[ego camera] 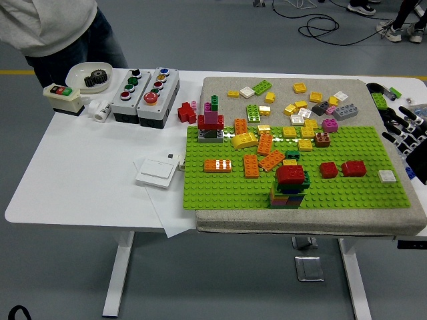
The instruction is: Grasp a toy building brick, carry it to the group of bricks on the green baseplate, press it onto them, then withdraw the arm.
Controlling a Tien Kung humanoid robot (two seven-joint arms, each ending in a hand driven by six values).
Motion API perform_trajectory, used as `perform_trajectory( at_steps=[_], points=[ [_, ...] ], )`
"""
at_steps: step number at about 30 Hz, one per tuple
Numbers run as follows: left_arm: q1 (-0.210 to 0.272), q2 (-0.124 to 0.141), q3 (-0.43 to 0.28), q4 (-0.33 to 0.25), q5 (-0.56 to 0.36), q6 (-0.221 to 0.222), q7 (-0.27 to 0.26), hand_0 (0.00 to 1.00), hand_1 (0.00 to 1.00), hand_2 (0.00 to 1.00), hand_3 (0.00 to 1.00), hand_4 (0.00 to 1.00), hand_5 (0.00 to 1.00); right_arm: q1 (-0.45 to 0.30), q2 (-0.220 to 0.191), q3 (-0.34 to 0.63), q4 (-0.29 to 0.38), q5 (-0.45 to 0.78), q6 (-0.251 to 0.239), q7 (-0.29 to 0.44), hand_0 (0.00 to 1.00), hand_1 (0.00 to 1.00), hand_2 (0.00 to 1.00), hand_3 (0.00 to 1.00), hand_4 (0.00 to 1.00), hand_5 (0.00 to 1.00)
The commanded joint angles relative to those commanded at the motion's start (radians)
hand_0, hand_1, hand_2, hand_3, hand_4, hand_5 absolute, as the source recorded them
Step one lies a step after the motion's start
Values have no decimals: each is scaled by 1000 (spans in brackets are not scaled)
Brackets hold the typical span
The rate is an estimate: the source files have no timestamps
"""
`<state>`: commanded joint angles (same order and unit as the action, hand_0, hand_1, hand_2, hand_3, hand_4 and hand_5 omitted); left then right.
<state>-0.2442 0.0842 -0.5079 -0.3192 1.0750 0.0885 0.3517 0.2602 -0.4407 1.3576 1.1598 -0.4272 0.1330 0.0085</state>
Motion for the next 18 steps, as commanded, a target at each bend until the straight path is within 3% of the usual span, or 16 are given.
perform_trajectory(
  at_steps=[18],
  points=[
    [12,-4,-7,-1,4,-4,5,671,706,725,587,671,667,36,3,-65,1,-17,-3,3,864,778,788,779,998,998]
  ],
)
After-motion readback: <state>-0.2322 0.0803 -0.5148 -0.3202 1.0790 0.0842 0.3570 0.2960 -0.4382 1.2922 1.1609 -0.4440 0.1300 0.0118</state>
